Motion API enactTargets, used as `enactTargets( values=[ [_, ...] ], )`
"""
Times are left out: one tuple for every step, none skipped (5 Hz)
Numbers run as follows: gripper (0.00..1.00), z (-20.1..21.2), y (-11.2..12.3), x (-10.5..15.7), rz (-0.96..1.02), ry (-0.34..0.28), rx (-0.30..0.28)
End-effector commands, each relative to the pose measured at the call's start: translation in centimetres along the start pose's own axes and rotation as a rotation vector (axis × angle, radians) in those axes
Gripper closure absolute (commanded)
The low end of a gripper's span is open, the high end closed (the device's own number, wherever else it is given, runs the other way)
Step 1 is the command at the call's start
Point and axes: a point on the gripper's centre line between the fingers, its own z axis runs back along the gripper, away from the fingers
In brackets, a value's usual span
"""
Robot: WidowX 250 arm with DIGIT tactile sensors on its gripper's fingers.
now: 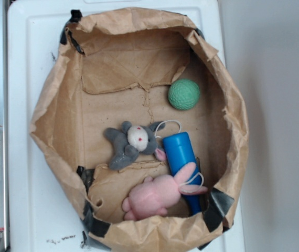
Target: Grab the green ball.
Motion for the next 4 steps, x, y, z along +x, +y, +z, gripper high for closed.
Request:
enactTargets(
  values=[
    [0.0,0.0,0.0,0.0,0.0,0.0,0.0],
    [0.0,0.1,0.1,4.1,0.104,-0.018,-0.003],
    [0.0,-0.2,0.0,9.0,0.18,-0.096,-0.011],
    [0.0,-1.0,0.6,11.3,0.216,-0.16,-0.024]
  ],
)
